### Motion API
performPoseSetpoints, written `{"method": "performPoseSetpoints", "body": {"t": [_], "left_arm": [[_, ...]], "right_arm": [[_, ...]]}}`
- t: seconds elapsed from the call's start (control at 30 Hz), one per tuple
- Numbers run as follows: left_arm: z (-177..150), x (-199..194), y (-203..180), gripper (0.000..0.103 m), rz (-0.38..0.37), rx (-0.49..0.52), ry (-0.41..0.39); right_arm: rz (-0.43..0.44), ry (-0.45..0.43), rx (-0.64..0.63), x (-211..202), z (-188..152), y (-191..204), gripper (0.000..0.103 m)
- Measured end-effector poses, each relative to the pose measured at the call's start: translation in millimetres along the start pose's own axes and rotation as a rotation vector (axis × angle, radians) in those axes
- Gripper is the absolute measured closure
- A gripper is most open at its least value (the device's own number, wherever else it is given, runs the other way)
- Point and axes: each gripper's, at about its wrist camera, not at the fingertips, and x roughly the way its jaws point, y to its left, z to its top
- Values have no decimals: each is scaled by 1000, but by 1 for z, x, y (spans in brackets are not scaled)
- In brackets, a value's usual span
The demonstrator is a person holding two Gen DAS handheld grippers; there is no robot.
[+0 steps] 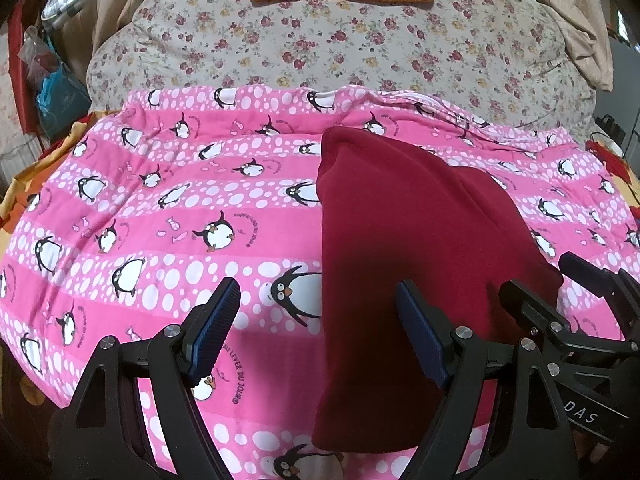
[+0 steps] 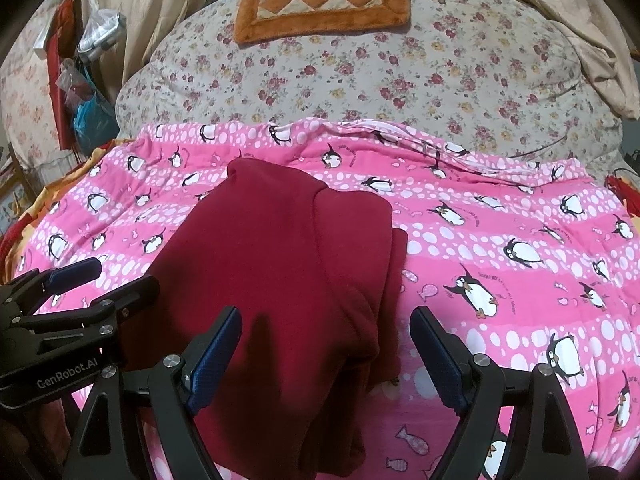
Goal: Fold small clothes
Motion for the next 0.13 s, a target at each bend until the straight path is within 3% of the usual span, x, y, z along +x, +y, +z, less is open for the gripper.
{"method": "performPoseSetpoints", "body": {"t": [0.13], "left_arm": [[0, 1, 3, 23, -18, -11, 1]], "right_arm": [[1, 0, 1, 0, 0, 0, 19]]}}
